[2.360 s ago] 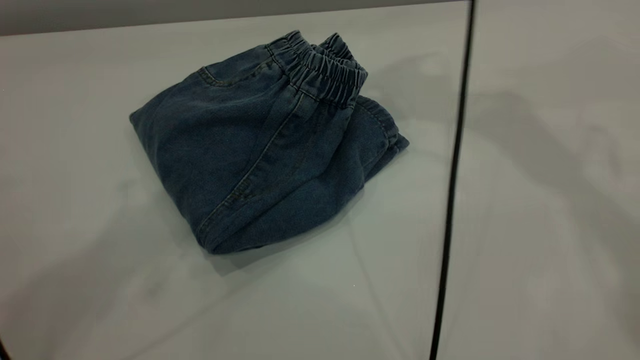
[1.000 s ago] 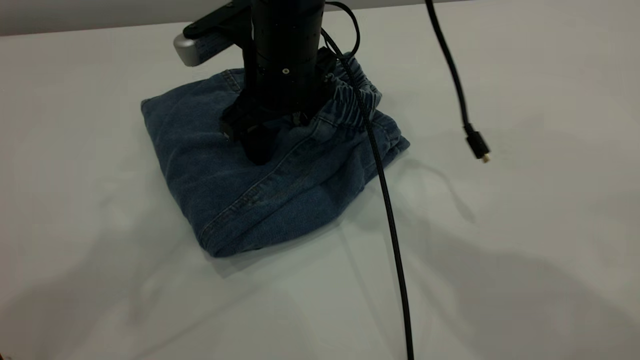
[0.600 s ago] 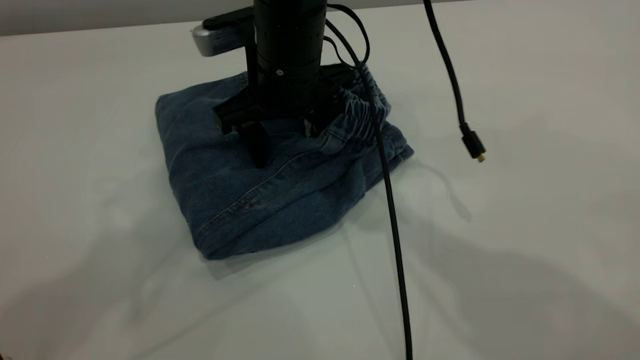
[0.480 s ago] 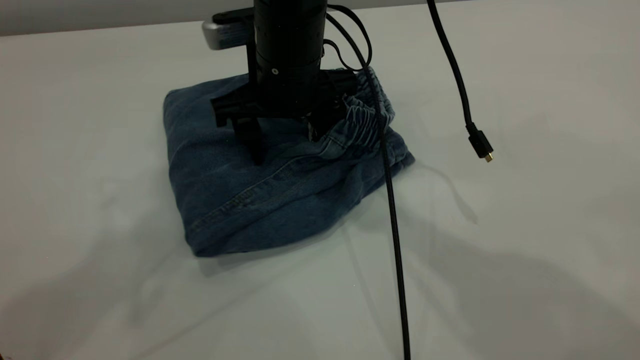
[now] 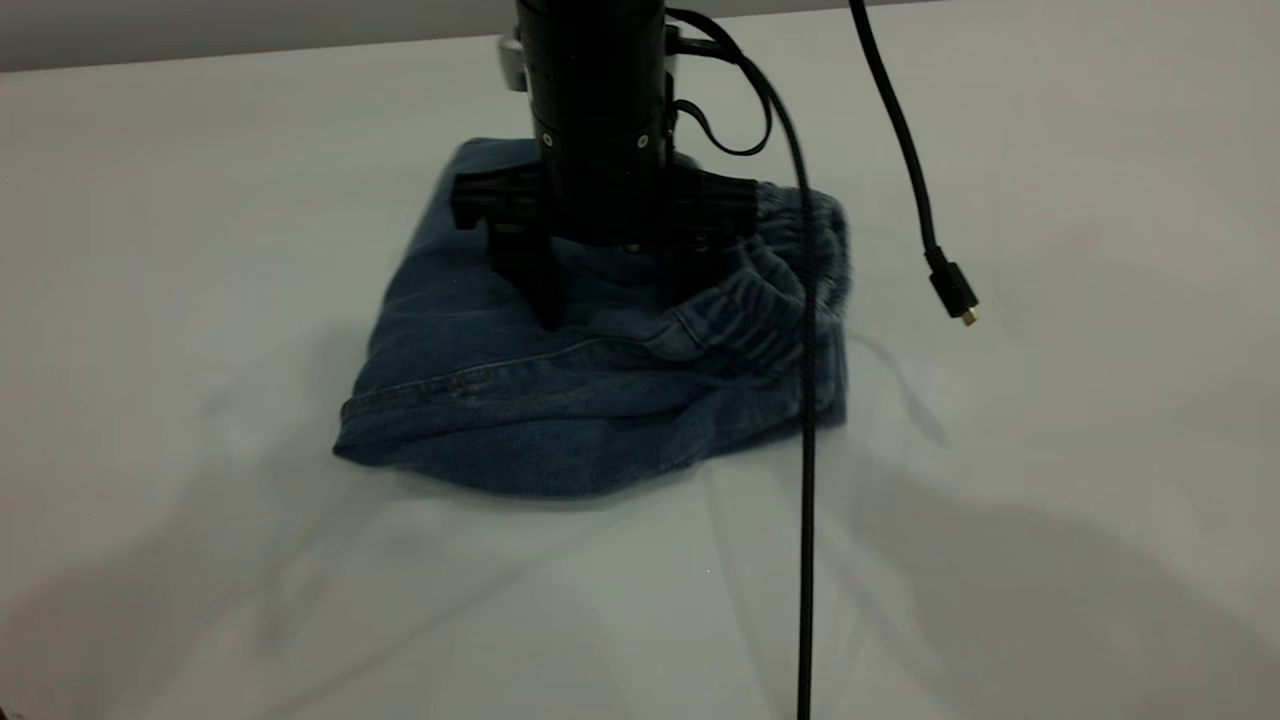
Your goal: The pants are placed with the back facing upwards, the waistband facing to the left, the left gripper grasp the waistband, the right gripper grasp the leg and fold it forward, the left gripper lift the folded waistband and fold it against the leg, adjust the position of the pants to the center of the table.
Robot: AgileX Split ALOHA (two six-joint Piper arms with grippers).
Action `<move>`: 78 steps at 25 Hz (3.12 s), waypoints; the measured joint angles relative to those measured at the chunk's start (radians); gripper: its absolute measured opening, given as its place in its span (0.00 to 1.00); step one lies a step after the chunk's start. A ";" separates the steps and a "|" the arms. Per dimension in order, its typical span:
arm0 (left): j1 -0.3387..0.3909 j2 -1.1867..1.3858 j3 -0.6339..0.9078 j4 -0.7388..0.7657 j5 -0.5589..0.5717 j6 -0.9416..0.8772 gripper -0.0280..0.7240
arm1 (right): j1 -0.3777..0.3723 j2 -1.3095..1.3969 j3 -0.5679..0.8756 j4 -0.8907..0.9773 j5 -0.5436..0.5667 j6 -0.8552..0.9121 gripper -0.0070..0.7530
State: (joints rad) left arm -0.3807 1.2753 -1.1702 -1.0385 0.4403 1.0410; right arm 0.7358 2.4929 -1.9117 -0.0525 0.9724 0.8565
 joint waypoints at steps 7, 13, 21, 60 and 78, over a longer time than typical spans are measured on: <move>0.000 0.000 0.000 0.000 0.000 0.000 0.81 | 0.002 0.000 0.000 -0.016 0.023 0.010 0.72; 0.000 0.000 0.000 0.000 -0.001 0.000 0.81 | 0.002 0.000 0.000 0.052 0.024 -0.219 0.72; 0.000 0.000 0.000 0.000 -0.003 0.001 0.81 | 0.002 -0.002 0.000 0.104 0.029 -0.423 0.72; 0.000 -0.339 0.000 0.699 0.532 -0.710 0.81 | 0.003 -0.983 0.290 0.136 0.252 -0.839 0.59; 0.000 -0.652 0.240 0.755 0.782 -1.052 0.81 | 0.003 -1.704 0.952 0.052 0.158 -0.841 0.59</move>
State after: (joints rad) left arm -0.3807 0.6236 -0.9302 -0.2838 1.2219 -0.0110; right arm 0.7387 0.7888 -0.9595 0.0000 1.1299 0.0153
